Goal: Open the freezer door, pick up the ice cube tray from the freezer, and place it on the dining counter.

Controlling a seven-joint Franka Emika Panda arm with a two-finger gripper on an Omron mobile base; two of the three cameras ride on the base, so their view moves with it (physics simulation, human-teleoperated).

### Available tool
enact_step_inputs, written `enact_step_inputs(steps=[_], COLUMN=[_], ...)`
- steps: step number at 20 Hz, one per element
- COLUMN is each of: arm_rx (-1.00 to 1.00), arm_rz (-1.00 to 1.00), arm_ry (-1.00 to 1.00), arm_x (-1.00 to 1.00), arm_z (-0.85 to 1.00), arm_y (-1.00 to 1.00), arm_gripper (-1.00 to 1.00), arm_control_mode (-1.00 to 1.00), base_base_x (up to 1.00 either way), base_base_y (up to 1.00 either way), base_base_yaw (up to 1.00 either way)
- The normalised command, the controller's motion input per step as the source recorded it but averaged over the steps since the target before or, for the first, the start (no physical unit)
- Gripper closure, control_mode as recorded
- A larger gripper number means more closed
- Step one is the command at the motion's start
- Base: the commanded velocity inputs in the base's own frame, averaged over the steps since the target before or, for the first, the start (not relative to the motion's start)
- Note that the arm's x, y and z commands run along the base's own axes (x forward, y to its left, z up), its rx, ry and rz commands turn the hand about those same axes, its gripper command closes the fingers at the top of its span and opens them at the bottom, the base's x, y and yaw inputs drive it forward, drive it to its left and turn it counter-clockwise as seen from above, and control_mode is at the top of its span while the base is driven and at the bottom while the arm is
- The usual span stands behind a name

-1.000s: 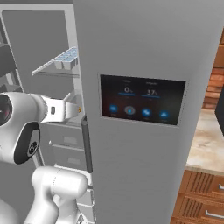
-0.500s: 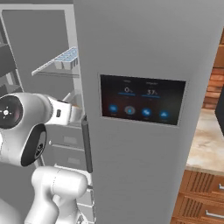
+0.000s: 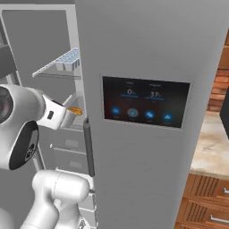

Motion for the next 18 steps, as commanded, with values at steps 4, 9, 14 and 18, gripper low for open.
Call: enact_step_inputs(steps=[4,9,14,18], arm_rx=[0.16,0.15,0.18,0.30], arm_rz=[-0.12,-0.14,-0.17,-0.13], arm_ry=[0.07,0.05,0.01,0.00], arm_x=[-0.08,-0.05,-0.02,0.11], arm_z=[0.34,0.26,0.07,0.00], arm_y=[0.12,0.30,0.25,0.00], arm_gripper=[-1.00,-1.00,-1.00,-1.00], arm_control_mode=[-1.00,-1.00,-1.00,-1.00], base_base_x=[0.00,0.00,0.00,0.00], base_base_y=[0.00,0.00,0.00,0.00], base_base_yaw=[0.00,0.00,0.00,0.00])
